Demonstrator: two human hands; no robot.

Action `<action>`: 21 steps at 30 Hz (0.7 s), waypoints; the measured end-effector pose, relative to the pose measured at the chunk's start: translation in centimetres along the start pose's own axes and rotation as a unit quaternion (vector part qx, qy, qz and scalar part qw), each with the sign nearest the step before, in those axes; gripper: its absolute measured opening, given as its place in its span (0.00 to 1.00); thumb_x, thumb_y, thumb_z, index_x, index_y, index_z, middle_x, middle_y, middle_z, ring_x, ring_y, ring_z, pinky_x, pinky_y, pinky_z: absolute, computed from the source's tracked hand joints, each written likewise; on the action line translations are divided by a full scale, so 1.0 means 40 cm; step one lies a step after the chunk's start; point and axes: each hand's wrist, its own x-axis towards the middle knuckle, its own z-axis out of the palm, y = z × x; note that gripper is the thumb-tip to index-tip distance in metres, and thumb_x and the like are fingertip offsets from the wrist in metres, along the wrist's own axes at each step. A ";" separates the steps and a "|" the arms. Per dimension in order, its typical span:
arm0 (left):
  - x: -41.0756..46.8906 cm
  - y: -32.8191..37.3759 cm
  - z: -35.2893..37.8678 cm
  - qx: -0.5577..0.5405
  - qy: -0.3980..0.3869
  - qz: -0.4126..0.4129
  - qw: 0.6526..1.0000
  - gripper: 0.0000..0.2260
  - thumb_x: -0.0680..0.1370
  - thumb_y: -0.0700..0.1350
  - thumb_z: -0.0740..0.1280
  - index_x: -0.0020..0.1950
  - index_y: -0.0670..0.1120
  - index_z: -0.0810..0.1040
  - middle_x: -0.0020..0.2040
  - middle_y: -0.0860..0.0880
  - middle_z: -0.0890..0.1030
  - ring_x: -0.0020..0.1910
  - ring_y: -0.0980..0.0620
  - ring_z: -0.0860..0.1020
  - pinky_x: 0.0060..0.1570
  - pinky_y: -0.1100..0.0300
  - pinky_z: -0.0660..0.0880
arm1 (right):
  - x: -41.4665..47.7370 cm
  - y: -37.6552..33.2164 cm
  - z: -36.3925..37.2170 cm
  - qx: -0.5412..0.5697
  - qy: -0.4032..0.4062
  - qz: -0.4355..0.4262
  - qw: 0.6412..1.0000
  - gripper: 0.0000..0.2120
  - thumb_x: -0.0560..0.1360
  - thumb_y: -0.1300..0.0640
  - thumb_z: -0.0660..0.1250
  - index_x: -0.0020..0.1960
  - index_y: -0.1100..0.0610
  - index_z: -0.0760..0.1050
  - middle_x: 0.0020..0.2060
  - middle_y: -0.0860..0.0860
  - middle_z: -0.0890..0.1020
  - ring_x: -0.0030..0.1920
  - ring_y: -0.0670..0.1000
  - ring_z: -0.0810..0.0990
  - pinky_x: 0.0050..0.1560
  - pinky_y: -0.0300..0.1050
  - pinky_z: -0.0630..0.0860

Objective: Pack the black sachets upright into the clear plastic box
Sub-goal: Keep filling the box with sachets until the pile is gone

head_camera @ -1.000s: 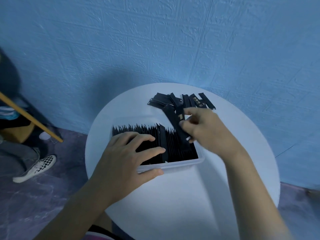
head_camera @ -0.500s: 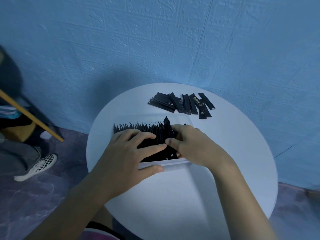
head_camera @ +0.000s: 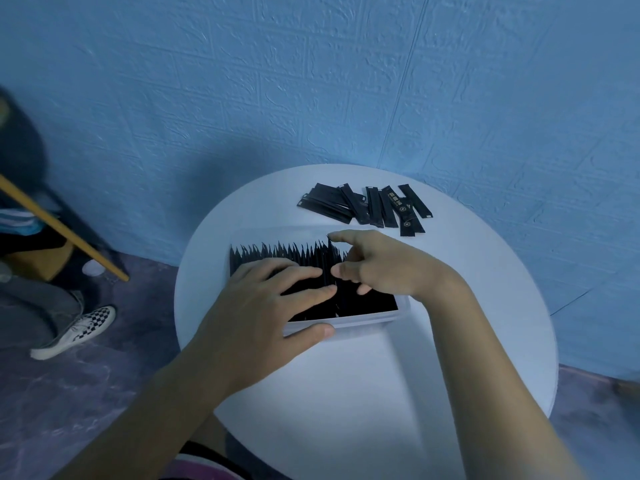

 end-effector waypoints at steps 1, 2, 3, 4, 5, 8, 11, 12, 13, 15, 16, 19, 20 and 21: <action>-0.001 -0.002 0.001 0.000 0.005 0.003 1.000 0.21 0.78 0.65 0.61 0.67 0.59 0.79 0.66 0.59 0.78 0.63 0.51 0.74 0.62 0.49 0.72 | 0.004 -0.002 -0.004 0.002 -0.012 -0.001 1.000 0.29 0.80 0.53 0.67 0.78 0.48 0.62 0.43 0.45 0.78 0.43 0.55 0.85 0.58 0.50 0.79; -0.001 -0.004 0.001 0.000 0.007 0.006 1.000 0.21 0.78 0.65 0.62 0.66 0.59 0.79 0.66 0.59 0.78 0.63 0.51 0.75 0.62 0.49 0.72 | 0.006 -0.002 -0.009 0.004 -0.021 -0.001 1.000 0.28 0.80 0.54 0.67 0.77 0.48 0.63 0.42 0.46 0.77 0.42 0.55 0.85 0.59 0.52 0.79; -0.001 -0.006 0.001 -0.001 0.009 0.007 1.000 0.21 0.78 0.65 0.62 0.66 0.59 0.79 0.66 0.59 0.78 0.63 0.51 0.75 0.61 0.49 0.72 | 0.008 -0.002 -0.013 0.007 -0.028 -0.001 1.000 0.27 0.80 0.54 0.68 0.76 0.49 0.64 0.42 0.48 0.78 0.41 0.54 0.84 0.59 0.52 0.79; -0.002 -0.007 0.001 -0.001 0.009 0.007 1.000 0.20 0.78 0.64 0.62 0.66 0.59 0.79 0.67 0.59 0.77 0.64 0.51 0.75 0.62 0.49 0.72 | 0.009 -0.002 -0.018 0.012 -0.035 -0.002 0.999 0.26 0.80 0.55 0.68 0.75 0.49 0.64 0.43 0.50 0.79 0.40 0.53 0.83 0.58 0.52 0.80; -0.002 -0.007 0.001 -0.001 0.010 0.006 1.000 0.20 0.78 0.64 0.62 0.66 0.59 0.79 0.68 0.59 0.77 0.64 0.51 0.75 0.62 0.49 0.72 | 0.009 -0.003 -0.023 0.016 -0.042 -0.002 0.999 0.26 0.80 0.55 0.68 0.75 0.49 0.64 0.44 0.52 0.79 0.39 0.53 0.83 0.57 0.50 0.81; -0.001 -0.003 0.001 0.004 0.000 0.009 1.000 0.21 0.78 0.64 0.61 0.68 0.59 0.78 0.71 0.59 0.75 0.64 0.51 0.74 0.62 0.49 0.72 | 0.012 -0.005 -0.027 0.026 -0.057 0.002 0.998 0.31 0.79 0.57 0.69 0.77 0.49 0.60 0.49 0.56 0.80 0.41 0.52 0.83 0.52 0.45 0.82; 0.000 0.001 -0.003 0.011 -0.016 0.007 1.000 0.23 0.79 0.65 0.58 0.71 0.58 0.75 0.71 0.60 0.74 0.65 0.51 0.73 0.64 0.49 0.70 | 0.012 -0.005 -0.025 0.035 -0.062 -0.002 0.997 0.30 0.79 0.58 0.69 0.78 0.51 0.61 0.51 0.55 0.79 0.43 0.51 0.81 0.47 0.40 0.82; 0.001 0.001 -0.006 0.011 -0.023 0.004 1.000 0.24 0.79 0.65 0.57 0.72 0.58 0.74 0.72 0.61 0.73 0.66 0.52 0.73 0.64 0.50 0.69 | 0.010 -0.004 -0.026 0.038 -0.061 -0.005 0.997 0.28 0.79 0.59 0.69 0.76 0.51 0.63 0.50 0.55 0.79 0.44 0.51 0.81 0.49 0.42 0.82; 0.001 0.001 -0.008 0.011 -0.029 0.002 1.000 0.25 0.79 0.66 0.57 0.73 0.58 0.73 0.72 0.61 0.73 0.66 0.52 0.72 0.64 0.50 0.68 | 0.008 -0.001 -0.027 0.044 -0.060 -0.008 0.997 0.26 0.79 0.59 0.69 0.74 0.50 0.65 0.49 0.55 0.79 0.45 0.53 0.82 0.51 0.45 0.83; 0.003 0.003 -0.013 0.017 -0.037 0.004 0.999 0.27 0.78 0.67 0.57 0.73 0.57 0.71 0.73 0.61 0.72 0.66 0.52 0.71 0.64 0.51 0.68 | 0.004 0.003 -0.028 0.065 -0.055 -0.009 0.996 0.23 0.79 0.59 0.69 0.72 0.51 0.67 0.48 0.56 0.78 0.46 0.55 0.83 0.55 0.51 0.82; 0.006 0.004 -0.015 0.021 -0.042 0.006 0.999 0.28 0.77 0.68 0.57 0.73 0.57 0.71 0.73 0.61 0.72 0.66 0.52 0.71 0.64 0.50 0.67 | 0.002 0.005 -0.027 0.075 -0.051 -0.010 0.996 0.23 0.79 0.60 0.69 0.72 0.51 0.67 0.48 0.56 0.78 0.46 0.55 0.83 0.56 0.52 0.82; 0.013 0.006 -0.018 0.017 -0.046 0.004 0.999 0.28 0.77 0.69 0.57 0.72 0.58 0.73 0.72 0.61 0.73 0.65 0.51 0.72 0.63 0.50 0.68 | -0.002 0.008 -0.020 0.105 -0.036 -0.013 0.994 0.27 0.79 0.63 0.68 0.75 0.53 0.66 0.49 0.56 0.78 0.47 0.53 0.84 0.56 0.50 0.82; 0.014 0.006 -0.017 0.015 -0.045 0.004 0.999 0.27 0.77 0.69 0.57 0.72 0.58 0.74 0.71 0.60 0.73 0.64 0.51 0.72 0.63 0.49 0.68 | -0.004 0.009 -0.017 0.117 -0.031 -0.012 0.993 0.27 0.79 0.64 0.68 0.76 0.55 0.65 0.50 0.57 0.78 0.47 0.53 0.84 0.56 0.49 0.82; 0.014 0.006 -0.015 0.016 -0.043 0.004 0.999 0.26 0.77 0.69 0.57 0.71 0.59 0.74 0.71 0.60 0.73 0.64 0.51 0.72 0.63 0.49 0.68 | -0.006 0.009 -0.013 0.128 -0.027 -0.011 0.991 0.27 0.79 0.64 0.68 0.76 0.56 0.66 0.50 0.57 0.79 0.47 0.53 0.84 0.55 0.48 0.82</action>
